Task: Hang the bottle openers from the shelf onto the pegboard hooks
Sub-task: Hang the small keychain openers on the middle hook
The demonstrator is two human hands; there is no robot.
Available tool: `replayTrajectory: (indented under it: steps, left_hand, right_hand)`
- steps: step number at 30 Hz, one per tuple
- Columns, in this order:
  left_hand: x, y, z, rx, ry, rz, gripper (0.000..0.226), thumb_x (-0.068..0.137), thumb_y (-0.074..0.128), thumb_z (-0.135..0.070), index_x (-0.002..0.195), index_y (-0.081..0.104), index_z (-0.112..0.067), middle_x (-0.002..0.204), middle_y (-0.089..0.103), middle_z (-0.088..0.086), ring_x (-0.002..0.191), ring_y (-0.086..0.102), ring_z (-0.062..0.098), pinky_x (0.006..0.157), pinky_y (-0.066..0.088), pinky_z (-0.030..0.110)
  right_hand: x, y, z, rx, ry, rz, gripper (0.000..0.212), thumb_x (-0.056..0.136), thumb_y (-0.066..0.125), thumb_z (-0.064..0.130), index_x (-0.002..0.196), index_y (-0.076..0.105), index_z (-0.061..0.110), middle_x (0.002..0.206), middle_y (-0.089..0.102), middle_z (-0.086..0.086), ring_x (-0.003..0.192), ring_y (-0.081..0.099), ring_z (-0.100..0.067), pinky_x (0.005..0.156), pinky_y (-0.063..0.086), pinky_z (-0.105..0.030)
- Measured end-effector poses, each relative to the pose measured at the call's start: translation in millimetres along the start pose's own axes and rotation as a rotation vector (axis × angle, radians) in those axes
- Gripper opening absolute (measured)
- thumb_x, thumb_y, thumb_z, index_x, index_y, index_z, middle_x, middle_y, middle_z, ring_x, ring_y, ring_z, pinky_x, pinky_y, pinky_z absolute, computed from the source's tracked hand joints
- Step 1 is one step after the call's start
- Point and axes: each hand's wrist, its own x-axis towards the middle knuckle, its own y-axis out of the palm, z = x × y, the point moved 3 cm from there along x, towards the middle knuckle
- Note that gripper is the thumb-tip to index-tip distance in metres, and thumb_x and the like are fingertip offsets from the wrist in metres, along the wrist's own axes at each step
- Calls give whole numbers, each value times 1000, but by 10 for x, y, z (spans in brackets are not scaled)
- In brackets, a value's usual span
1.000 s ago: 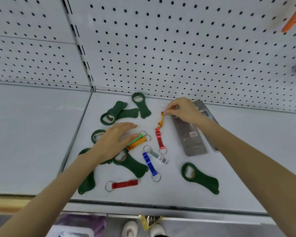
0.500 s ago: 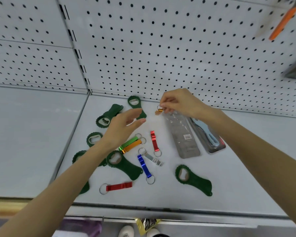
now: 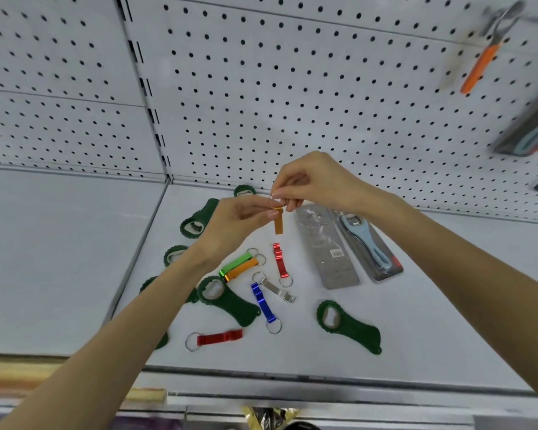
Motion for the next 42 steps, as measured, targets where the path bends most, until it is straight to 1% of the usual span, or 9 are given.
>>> replayTrajectory:
  steps: [4,8,13,18,25,30,33,37,42]
  left_hand:
    - [-61,-14,-61,-28,-9,20,15,87,65,-10,98,72,-15,92,76,-3,89,71,9,75,51,13]
    - [-122,-25,-109,-67,-37,38,12,90,61,-9,97,71,-9,93,76,6,91,72,19,84,56,25]
    - [-193,-28,-135,-96,-64,51,17,93,57,-17,99,69,-7,91,75,9,87,73,23,79,58,29]
    - [-285,-46,-80,-59,-102,42,17,95,54,-20,93,71,-18,87,76,0,81,74,18,67,57,22]
    - [-389,-105,15,-57,-161,23,18,94,54,-16,90,72,-19,84,76,-2,78,74,17,62,55,17]
    - [-479,-218,124,-49,-202,-33,19,95,54,-15,91,72,-19,85,76,-3,82,73,15,67,56,18]
    - [-545,-253,183,-56,-215,-61,18,94,56,-16,92,73,-19,85,76,-3,83,73,14,69,56,19]
    - [-623,-312,244,-76,-231,-91,17,93,57,-15,92,74,-18,86,76,-1,83,73,16,69,56,19]
    - [-707,-404,305,-90,-255,-121,17,92,57,-15,96,74,-16,89,76,3,83,74,19,71,58,22]
  right_hand:
    - [-18,32,46,3,-10,0,10,85,69,8,89,71,-1,69,69,-3,57,67,-14,67,58,-31]
    - [-26,41,77,8,-18,4,10,86,69,9,88,71,0,69,68,-4,55,64,-8,63,57,-24]
    - [-45,85,80,62,-33,8,9,86,68,9,89,72,1,69,67,-2,56,61,-7,61,55,-21]
    - [-116,228,-11,156,-6,-2,10,86,67,6,91,71,-1,72,68,-4,53,60,-5,58,52,-16]
    - [-225,357,-313,273,149,-114,6,88,65,14,89,71,12,72,69,-1,57,62,-5,57,51,-16]
    - [-343,570,-767,88,348,-130,14,88,67,19,96,69,8,77,68,1,62,63,-6,58,52,-16]
    - [-361,707,-914,64,370,-136,14,86,69,20,96,68,11,80,67,3,64,63,-4,53,49,-10]
    - [-293,801,-982,3,365,-106,23,82,74,23,102,67,14,81,64,2,68,62,-7,53,50,-10]
    - [-190,822,-1015,-48,392,-27,25,80,76,24,101,67,15,80,65,0,56,59,-6,49,44,-5]
